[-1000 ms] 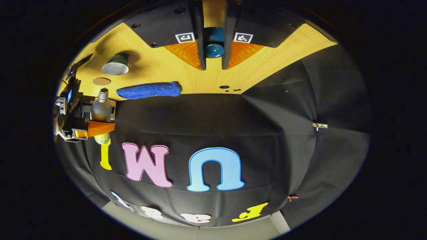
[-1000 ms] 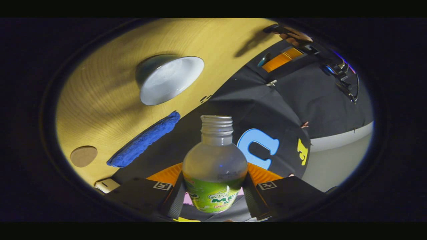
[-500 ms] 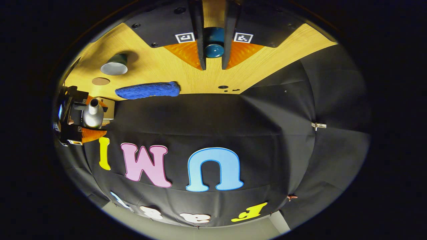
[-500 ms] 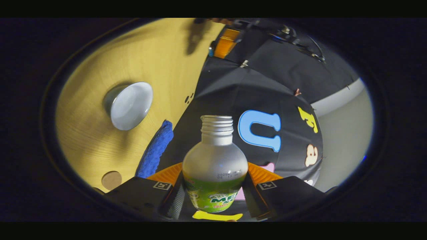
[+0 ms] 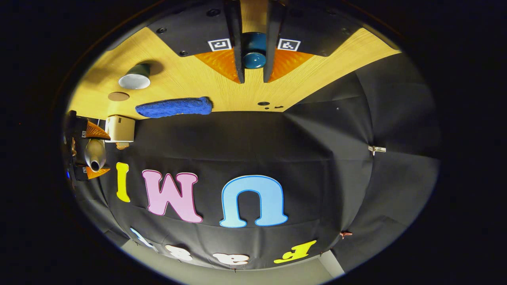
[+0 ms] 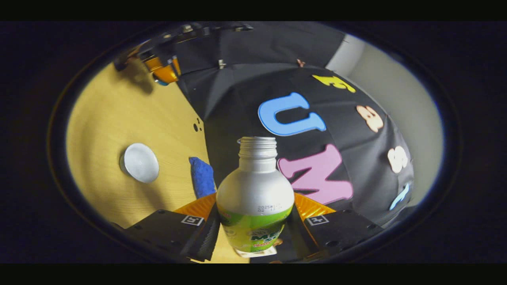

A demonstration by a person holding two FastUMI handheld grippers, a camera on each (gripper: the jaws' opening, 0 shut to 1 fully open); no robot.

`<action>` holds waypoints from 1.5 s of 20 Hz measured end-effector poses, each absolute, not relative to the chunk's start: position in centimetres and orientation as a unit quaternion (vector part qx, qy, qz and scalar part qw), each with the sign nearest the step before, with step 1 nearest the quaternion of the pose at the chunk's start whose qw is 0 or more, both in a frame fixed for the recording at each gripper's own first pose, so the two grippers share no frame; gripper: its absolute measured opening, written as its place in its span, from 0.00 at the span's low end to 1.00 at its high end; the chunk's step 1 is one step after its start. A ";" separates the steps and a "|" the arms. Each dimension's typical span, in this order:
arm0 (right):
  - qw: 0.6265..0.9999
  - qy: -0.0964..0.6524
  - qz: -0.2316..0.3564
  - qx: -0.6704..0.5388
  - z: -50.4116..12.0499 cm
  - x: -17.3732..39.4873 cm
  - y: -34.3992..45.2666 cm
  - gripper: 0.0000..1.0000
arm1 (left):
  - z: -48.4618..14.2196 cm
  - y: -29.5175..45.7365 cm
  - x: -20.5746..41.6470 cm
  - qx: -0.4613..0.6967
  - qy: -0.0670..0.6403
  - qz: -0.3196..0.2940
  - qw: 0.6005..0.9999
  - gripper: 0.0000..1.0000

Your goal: Open the teacup lid with one hand, grasp the water bottle and pour water into the teacup with the other hand; after pouring, place the water bottle on the coaster and then close the teacup lid.

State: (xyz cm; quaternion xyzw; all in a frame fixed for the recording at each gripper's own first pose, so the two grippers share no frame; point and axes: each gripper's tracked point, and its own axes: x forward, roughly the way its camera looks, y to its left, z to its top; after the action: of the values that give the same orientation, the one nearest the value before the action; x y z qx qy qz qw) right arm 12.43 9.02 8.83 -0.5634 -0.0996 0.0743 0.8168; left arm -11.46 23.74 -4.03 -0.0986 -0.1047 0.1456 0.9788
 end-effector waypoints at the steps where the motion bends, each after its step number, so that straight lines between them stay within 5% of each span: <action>1: 0.841 -0.088 0.075 -0.529 8.9 12.1 8.4 0.78 | -4.0 23.8 -11.4 -0.099 -0.105 0.146 0.979 0.28; 6: 0.949 -0.038 0.087 -0.302 10.7 12.6 6.1 0.78 | -4.1 23.9 -11.5 -0.098 -0.104 0.151 0.978 0.28; 10: 0.981 -0.016 0.104 -0.161 11.3 14.7 4.6 0.78 | -4.1 23.9 -11.5 -0.098 -0.104 0.153 0.978 0.28; 30: 0.998 0.040 0.035 0.018 0.1 24.0 -4.6 0.81 | -4.1 23.7 -11.6 -0.098 -0.104 0.146 0.979 0.28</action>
State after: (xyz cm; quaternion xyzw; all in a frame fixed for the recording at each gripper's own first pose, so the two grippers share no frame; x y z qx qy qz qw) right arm 24.02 -4.58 0.09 0.0182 0.0405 0.0355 0.9984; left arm -11.55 23.68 -4.07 -0.0982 -0.1044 0.1458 0.9789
